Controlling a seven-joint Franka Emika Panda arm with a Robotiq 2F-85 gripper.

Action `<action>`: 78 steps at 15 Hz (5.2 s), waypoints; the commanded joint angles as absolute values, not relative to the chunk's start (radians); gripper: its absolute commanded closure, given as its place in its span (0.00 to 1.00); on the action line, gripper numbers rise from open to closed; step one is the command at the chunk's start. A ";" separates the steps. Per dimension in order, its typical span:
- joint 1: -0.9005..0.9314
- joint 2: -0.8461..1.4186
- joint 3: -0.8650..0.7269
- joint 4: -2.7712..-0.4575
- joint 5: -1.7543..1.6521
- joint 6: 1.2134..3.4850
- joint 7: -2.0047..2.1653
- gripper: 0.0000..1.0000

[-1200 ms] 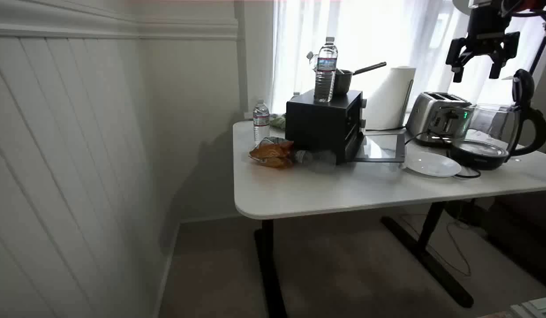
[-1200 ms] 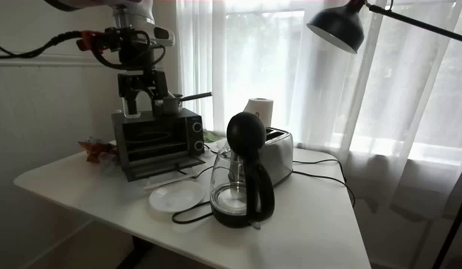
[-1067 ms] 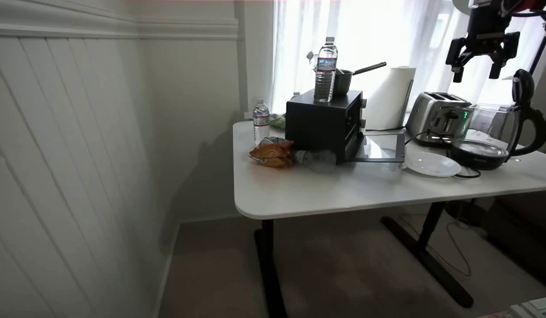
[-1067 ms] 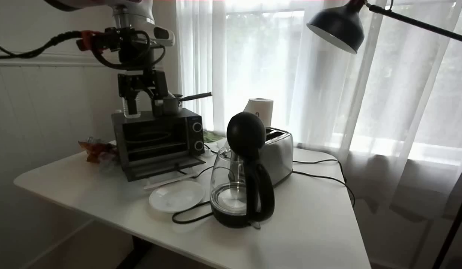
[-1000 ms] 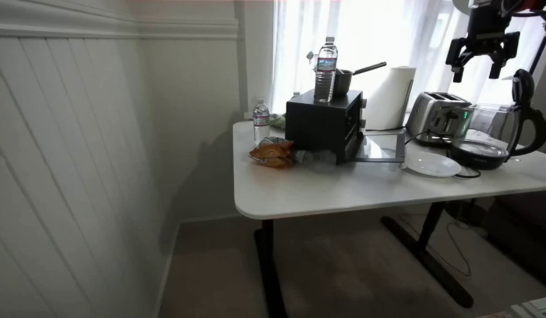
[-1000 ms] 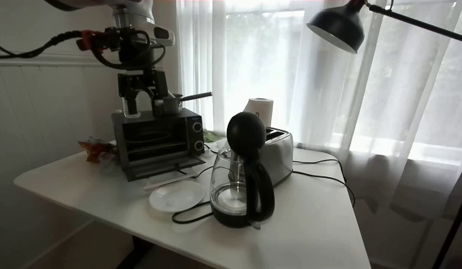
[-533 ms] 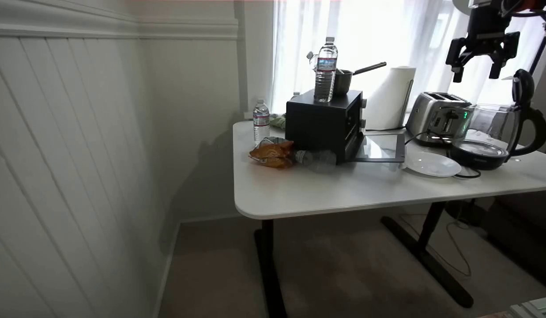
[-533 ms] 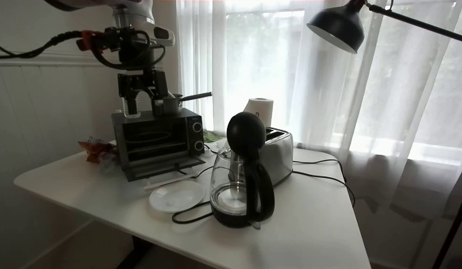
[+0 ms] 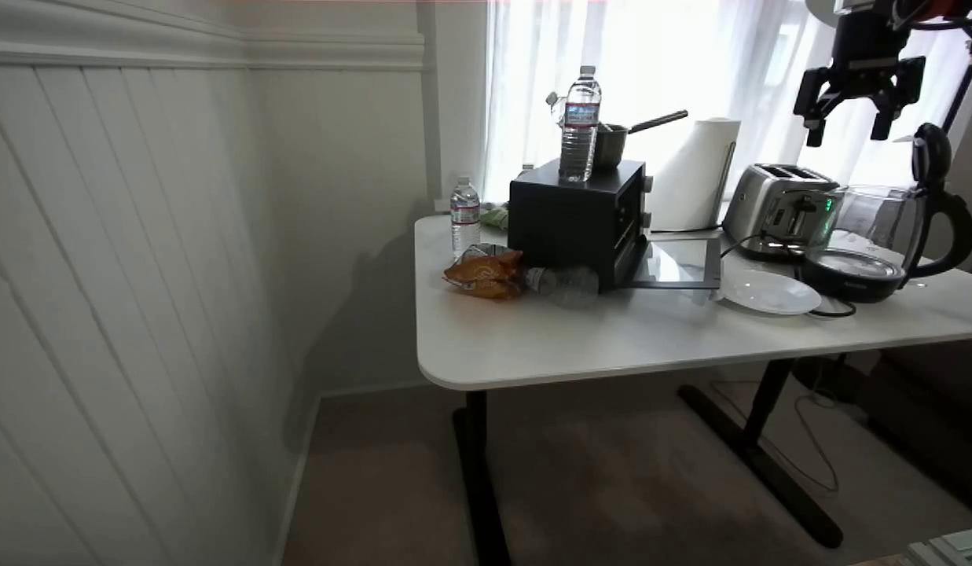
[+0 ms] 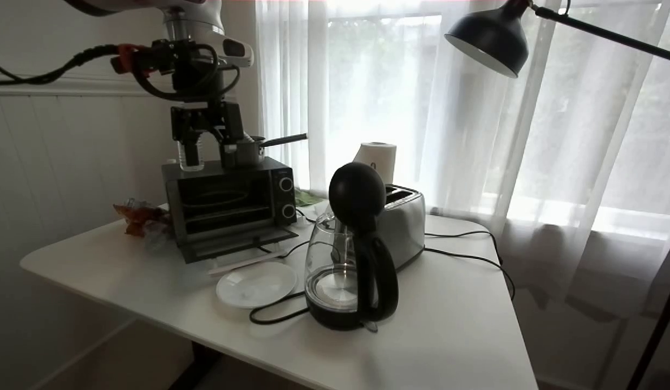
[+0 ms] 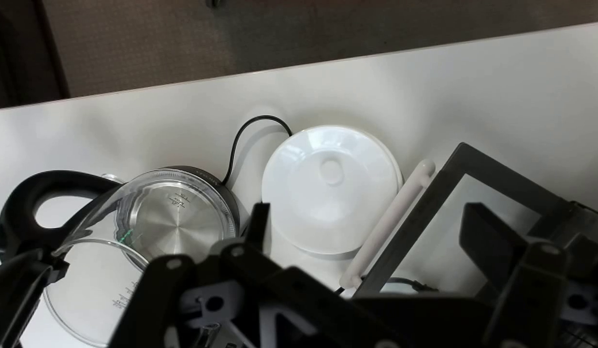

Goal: Close the kettle lid

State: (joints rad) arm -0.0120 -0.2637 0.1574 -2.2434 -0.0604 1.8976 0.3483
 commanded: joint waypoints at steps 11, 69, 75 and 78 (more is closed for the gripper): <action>0.005 -0.263 0.141 -2.242 -0.065 1.895 0.352 0.00; -0.140 -0.093 -0.107 -2.145 0.031 2.164 0.490 1.00; -0.084 -0.144 -0.036 -2.052 -0.033 2.021 0.463 0.73; -0.053 -0.177 0.001 -2.021 -0.046 1.972 0.430 0.54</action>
